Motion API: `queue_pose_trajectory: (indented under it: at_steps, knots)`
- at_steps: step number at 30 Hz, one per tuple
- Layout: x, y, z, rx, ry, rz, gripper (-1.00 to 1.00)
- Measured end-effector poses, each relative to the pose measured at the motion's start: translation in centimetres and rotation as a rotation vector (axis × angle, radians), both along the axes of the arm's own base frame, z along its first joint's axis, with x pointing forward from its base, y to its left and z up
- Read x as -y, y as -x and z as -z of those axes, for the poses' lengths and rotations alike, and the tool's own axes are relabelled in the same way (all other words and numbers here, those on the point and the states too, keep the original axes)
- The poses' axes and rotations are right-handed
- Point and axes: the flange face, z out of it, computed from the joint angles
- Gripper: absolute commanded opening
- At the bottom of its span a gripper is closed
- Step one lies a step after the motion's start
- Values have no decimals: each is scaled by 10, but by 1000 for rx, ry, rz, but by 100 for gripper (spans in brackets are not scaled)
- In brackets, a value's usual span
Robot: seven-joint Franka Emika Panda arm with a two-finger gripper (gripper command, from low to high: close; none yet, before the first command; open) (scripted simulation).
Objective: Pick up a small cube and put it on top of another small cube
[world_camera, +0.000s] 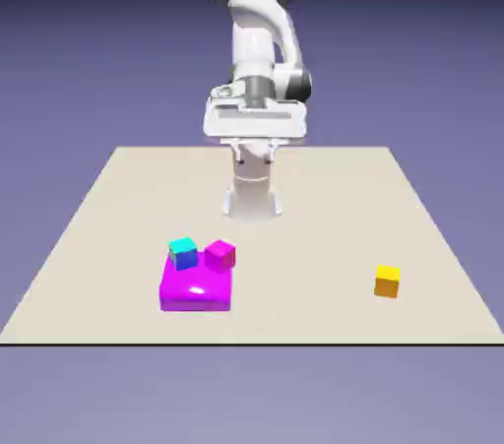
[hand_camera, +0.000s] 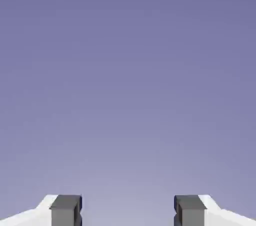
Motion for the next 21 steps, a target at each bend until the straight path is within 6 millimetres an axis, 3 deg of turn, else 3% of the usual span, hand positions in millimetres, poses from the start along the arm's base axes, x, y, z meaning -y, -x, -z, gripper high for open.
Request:
queue_pose_trajectory:
  at_steps: [11,21]
  knots:
    - [135,43,-5,7,-306,374,0]
    - [233,105,27,-4,-634,675,0]
